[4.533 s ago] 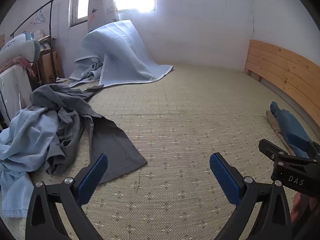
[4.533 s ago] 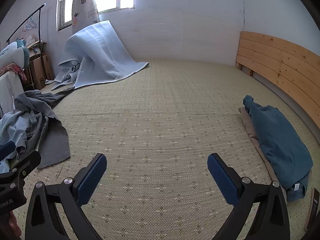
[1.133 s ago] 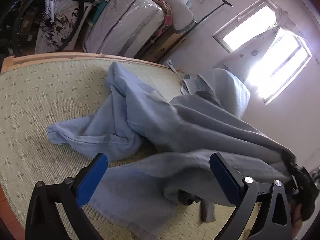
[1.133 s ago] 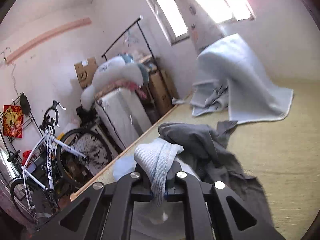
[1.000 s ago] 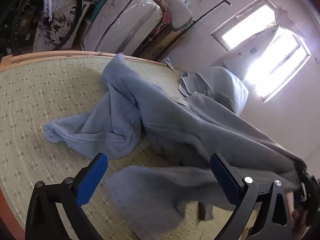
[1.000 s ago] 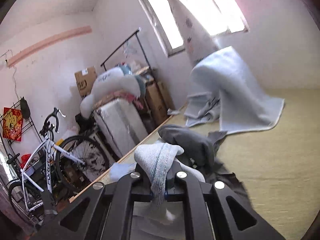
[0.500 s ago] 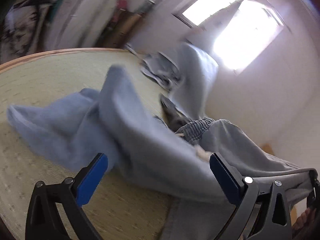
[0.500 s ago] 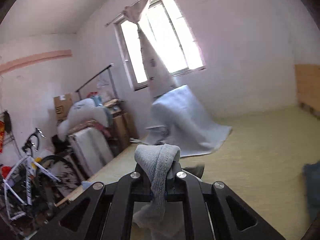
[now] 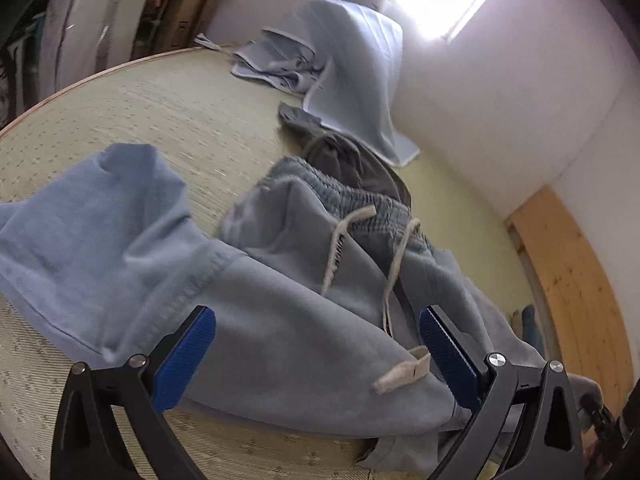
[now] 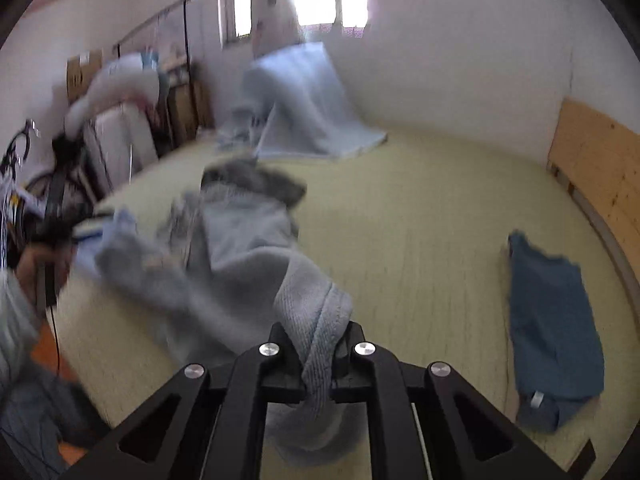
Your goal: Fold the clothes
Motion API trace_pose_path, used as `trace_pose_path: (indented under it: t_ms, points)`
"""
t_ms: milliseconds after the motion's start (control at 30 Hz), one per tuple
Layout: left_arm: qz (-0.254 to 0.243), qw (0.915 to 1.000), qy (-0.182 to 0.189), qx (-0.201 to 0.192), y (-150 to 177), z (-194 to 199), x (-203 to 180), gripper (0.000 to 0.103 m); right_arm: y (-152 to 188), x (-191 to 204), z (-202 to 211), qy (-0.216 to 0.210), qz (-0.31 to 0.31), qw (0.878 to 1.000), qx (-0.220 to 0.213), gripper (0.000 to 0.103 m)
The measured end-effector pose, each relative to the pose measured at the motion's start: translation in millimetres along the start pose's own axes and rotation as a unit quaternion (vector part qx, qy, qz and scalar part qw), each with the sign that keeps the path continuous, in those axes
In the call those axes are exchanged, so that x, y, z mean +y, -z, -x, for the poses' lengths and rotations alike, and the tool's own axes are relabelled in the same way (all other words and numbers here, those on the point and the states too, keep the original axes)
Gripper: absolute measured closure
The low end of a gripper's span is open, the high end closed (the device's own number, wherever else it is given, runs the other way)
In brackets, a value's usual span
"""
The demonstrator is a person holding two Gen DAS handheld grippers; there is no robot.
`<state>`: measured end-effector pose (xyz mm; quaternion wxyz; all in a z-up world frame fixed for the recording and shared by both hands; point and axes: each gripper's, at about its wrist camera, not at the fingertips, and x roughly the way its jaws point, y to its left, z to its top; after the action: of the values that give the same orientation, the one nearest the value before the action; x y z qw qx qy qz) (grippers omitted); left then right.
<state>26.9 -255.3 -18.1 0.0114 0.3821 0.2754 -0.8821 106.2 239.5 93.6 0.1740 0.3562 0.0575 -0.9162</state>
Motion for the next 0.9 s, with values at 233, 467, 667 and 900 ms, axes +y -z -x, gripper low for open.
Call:
trace_pose_path:
  t_ms: [233,467,667,900]
  points:
    - [-0.036,0.9985,0.037,0.017,14,-19,-49,0.0,3,15,2,0.006,0.036,0.999,0.016,0.039]
    - [-0.094,0.9886,0.098,0.065,36,-52,-124,0.0,-32,41,12,-0.015,0.068,0.998,-0.005,0.032]
    - [-0.131,0.9818,0.103,0.092,54,-85,-172,0.0,-46,46,23,-0.028,0.078,0.996,-0.022,0.029]
    - [-0.107,0.9836,0.05,0.136,73,-139,-191,0.007,-43,34,32,-0.026,0.069,0.997,-0.021,0.027]
